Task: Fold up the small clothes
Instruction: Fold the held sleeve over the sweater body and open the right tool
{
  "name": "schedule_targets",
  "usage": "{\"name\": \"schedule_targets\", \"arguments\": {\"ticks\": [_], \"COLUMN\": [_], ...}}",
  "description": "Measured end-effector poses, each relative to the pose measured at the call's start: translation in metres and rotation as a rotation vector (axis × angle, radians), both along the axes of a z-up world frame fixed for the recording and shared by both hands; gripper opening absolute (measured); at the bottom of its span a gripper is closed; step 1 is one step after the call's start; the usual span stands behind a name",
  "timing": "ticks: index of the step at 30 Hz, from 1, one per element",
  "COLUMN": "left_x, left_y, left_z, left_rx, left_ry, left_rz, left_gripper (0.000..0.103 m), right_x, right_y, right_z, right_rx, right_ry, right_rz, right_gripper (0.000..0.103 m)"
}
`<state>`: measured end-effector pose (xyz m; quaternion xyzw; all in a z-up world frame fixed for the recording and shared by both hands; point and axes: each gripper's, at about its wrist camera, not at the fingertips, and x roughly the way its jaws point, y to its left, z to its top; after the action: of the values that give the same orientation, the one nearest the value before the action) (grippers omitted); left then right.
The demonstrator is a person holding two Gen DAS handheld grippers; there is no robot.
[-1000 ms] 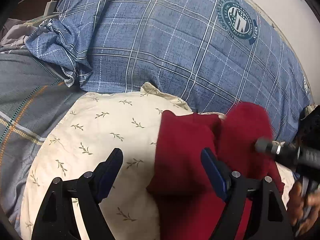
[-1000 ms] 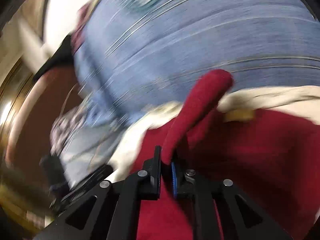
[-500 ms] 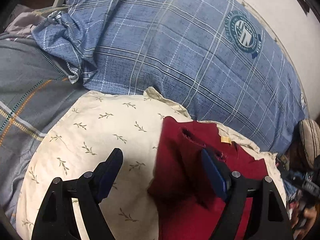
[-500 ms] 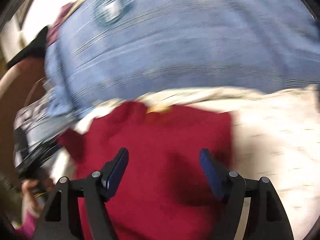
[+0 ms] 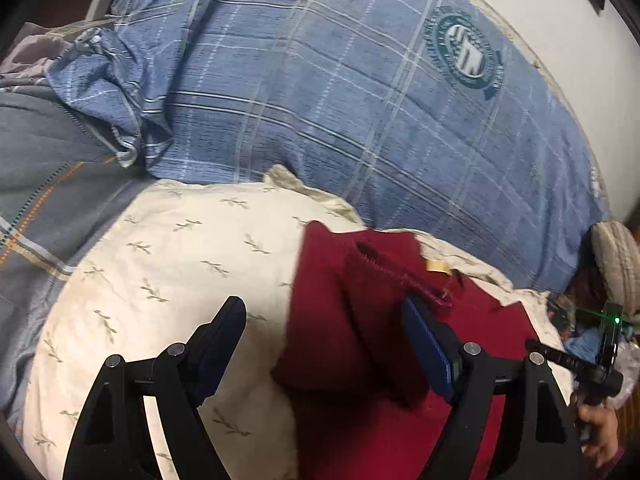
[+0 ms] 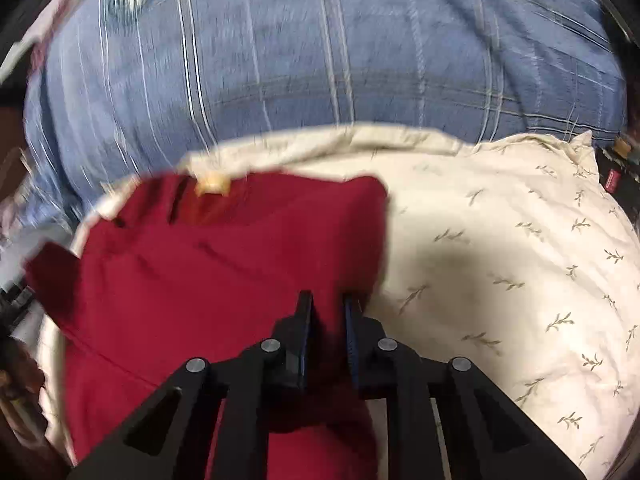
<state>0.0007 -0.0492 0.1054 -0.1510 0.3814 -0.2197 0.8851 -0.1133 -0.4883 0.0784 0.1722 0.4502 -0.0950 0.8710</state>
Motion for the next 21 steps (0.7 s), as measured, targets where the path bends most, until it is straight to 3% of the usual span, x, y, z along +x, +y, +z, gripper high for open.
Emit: {"name": "schedule_targets", "arguments": {"ticks": [1,4,6,9,11,12,13,15,16,17,19,21], "left_x": [-0.001,0.001,0.003,-0.002,-0.005,-0.006,-0.008,-0.012,-0.013,-0.015,-0.017,-0.02], "left_y": [-0.001,-0.008,-0.011,-0.006,0.002,0.004,0.007,0.009,0.007,0.004,0.0,-0.008], "left_z": [0.0,-0.005,-0.008,0.003,0.012,0.014,0.015,0.014,0.012,0.01,0.007,0.006], "left_rx": [0.0,0.059,0.111,0.138,0.112,0.102,0.086,0.065,0.072,0.09,0.116,0.129], "left_ry": [-0.003,0.005,0.012,-0.044,-0.076,-0.076,-0.075,-0.07,-0.065,-0.058,-0.054,-0.061], "left_rz": [-0.007,-0.013,0.002,0.047,0.071,0.074,0.076,0.073,0.066,0.053,0.035,0.014], "left_gripper": [0.08,0.08,0.08,0.08,0.08,0.08,0.08,0.08,0.08,0.08,0.08,0.08], "right_x": [-0.005,-0.017,-0.024,-0.039,-0.045,-0.046,-0.044,-0.032,-0.025,-0.023,-0.033,-0.048], "right_y": [-0.003,-0.018,-0.031,-0.034,-0.026,-0.02,-0.014,0.002,0.007,0.01,0.006,0.0], "right_z": [0.004,0.0,-0.009,0.001,0.008,0.009,0.009,0.0,-0.009,-0.016,-0.017,-0.012], "right_rx": [-0.023,-0.068,-0.017,0.085,0.132,0.154,0.158,0.131,0.106,0.083,0.105,0.065], "right_ry": [-0.012,0.008,0.025,-0.033,-0.06,-0.071,-0.074,-0.026,0.013,0.047,0.019,-0.005], "right_rz": [-0.012,-0.076,-0.115,-0.096,-0.084,-0.07,-0.054,-0.017,0.003,0.011,-0.01,-0.052], "right_gripper": [0.005,0.0,0.0,0.009,0.049,0.081,0.085,0.079,0.047,0.02,0.015,0.015]}}
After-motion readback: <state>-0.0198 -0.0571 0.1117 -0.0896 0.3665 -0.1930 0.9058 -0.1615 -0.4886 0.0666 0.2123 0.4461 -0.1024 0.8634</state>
